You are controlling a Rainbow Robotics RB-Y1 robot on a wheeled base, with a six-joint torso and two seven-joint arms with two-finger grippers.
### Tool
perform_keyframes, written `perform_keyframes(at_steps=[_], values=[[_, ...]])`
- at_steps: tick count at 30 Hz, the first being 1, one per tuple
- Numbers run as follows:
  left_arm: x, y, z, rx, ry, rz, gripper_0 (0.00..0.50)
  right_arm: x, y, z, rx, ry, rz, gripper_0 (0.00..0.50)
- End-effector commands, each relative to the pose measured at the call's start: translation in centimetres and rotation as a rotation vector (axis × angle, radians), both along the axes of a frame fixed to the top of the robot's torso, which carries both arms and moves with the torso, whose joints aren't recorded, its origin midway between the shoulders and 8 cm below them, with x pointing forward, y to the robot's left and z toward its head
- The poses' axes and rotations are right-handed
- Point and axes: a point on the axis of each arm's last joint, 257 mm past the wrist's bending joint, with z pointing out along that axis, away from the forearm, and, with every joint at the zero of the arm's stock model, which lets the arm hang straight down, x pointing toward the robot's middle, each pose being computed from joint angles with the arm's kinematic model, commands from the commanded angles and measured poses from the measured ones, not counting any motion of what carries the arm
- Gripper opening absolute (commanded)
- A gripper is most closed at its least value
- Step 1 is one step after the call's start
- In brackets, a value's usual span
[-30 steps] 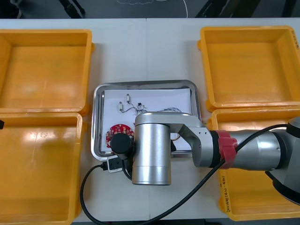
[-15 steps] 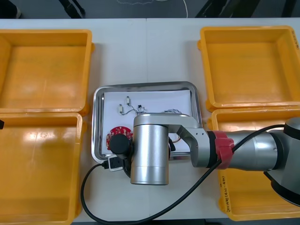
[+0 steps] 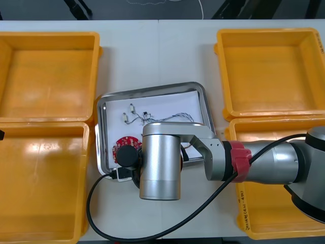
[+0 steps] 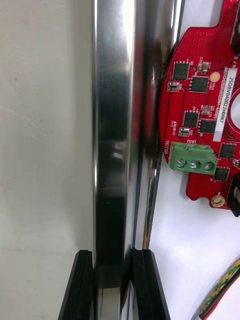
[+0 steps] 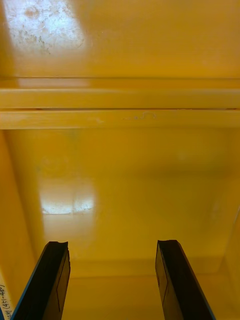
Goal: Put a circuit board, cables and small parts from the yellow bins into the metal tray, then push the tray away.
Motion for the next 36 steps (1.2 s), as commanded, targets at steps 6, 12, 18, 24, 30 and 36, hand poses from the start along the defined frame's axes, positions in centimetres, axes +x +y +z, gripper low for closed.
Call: perform_keyframes(at_steps=[6,12,18,24,30,36], values=[[-0.2,1.4,1.6,0.071,-0.024,-0.046,0.500,2.2,1.2,4.2,0.045,-0.051,-0.063,0.000],[-0.2,1.4,1.6,0.071,-0.024,-0.046,0.500,3.1,1.4,5.5,0.069,-0.068,-0.094,0.000],[-0.2,1.4,1.6,0.071,-0.024,-0.046,0.500,4.1,1.4,6.3,0.075,-0.105,-0.101,0.000],[-0.2,1.4,1.6,0.071,-0.024,-0.046,0.500,5.7,1.0,7.1,0.079,-0.128,-0.132,0.000],[-0.2,1.4,1.6,0.071,-0.024,-0.046,0.500,7.1,1.3,7.8,0.086,-0.152,-0.144,0.000],[-0.2,1.4,1.6,0.071,-0.024,-0.046,0.500,8.5,2.0,8.3,0.105,-0.167,-0.156,0.000]])
